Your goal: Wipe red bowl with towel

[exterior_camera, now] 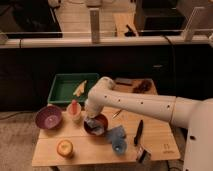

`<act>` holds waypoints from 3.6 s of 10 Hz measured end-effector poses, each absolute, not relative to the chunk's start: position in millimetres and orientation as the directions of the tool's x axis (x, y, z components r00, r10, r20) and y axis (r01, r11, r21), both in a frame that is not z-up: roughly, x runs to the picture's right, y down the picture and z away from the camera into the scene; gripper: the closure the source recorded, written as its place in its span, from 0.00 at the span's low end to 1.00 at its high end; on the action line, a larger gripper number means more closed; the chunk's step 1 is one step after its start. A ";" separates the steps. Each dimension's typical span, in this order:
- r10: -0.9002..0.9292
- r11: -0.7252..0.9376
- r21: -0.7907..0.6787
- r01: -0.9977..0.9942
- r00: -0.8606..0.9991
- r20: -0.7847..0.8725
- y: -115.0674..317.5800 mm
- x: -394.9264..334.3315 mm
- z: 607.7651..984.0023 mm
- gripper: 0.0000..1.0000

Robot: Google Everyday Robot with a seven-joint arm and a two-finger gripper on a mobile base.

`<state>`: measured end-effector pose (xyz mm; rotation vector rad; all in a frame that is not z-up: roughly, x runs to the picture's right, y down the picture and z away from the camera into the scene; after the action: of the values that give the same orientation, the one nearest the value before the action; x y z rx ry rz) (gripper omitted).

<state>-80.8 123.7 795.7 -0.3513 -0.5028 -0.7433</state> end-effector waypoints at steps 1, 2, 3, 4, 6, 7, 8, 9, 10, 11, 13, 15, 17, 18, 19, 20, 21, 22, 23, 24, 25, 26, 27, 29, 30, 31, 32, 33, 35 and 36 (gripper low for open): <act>-0.540 0.707 -0.138 0.693 0.656 0.527 118.4 -68.0 796.4 1.00; -0.523 0.727 -0.154 0.669 0.685 0.507 115.6 -54.3 796.6 1.00; -0.509 0.742 -0.169 0.648 0.710 0.487 113.9 -40.5 797.6 1.00; -0.482 0.764 -0.196 0.614 0.746 0.459 112.4 -20.7 798.7 1.00; -0.437 0.789 -0.246 0.563 0.796 0.419 114.9 5.0 801.6 1.00; -0.411 0.798 -0.277 0.535 0.820 0.398 119.0 17.6 804.5 1.00; -0.404 0.796 -0.292 0.531 0.824 0.398 125.9 20.6 805.1 1.00; -0.397 0.792 -0.302 0.530 0.824 0.404 134.0 22.4 803.6 1.00; -0.398 0.788 -0.305 0.535 0.820 0.411 139.5 22.9 798.5 1.00; -0.406 0.779 -0.305 0.548 0.811 0.420 147.3 21.9 789.1 1.00; -0.427 0.757 -0.307 0.577 0.792 0.436 165.2 19.9 768.2 1.00; -0.444 0.729 -0.313 0.609 0.769 0.460 185.4 14.5 750.2 1.00; -0.468 0.698 -0.296 0.652 0.729 0.500 197.5 -1.5 739.0 1.00; -0.485 0.680 -0.275 0.679 0.699 0.526 200.3 -16.9 734.6 1.00; -0.505 0.661 -0.251 0.708 0.666 0.549 201.6 -34.6 730.3 1.00; -0.524 0.643 -0.227 0.732 0.636 0.566 201.6 -50.2 726.8 1.00; -0.549 0.620 -0.196 0.760 0.599 0.583 199.0 -69.2 723.2 1.00; -0.574 0.596 -0.166 0.786 0.562 0.596 194.7 -87.4 721.1 1.00; -0.598 0.572 -0.136 0.809 0.525 0.605 188.3 -103.3 721.9 1.00; -0.612 0.556 -0.117 0.823 0.501 0.612 181.6 -113.2 725.9 1.00; -0.620 0.548 -0.107 0.830 0.489 0.613 175.5 -117.4 731.1 1.00; -0.621 0.548 -0.105 0.830 0.487 0.614 169.9 -118.3 736.4 1.00; -0.624 0.550 -0.101 0.829 0.488 0.610 159.1 -117.8 747.1 1.00; -0.612 0.580 -0.112 0.807 0.522 0.595 136.9 -108.9 767.6 1.00; -0.603 0.598 -0.120 0.793 0.543 0.584 125.4 -100.3 777.4 1.00; -0.594 0.615 -0.129 0.778 0.564 0.573 115.8 -91.9 786.2 1.00; -0.584 0.631 -0.138 0.763 0.585 0.562 108.7 -83.0 792.4 1.00; -0.571 0.650 -0.153 0.744 0.611 0.549 102.0 -69.1 799.5 1.00; -0.545 0.673 -0.180 0.718 0.645 0.535 98.8 -46.8 808.4 1.00; -0.530 0.683 -0.198 0.704 0.663 0.529 101.1 -34.4 812.7 1.00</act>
<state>-34.4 101.1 812.7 -0.4084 -0.4576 -0.7194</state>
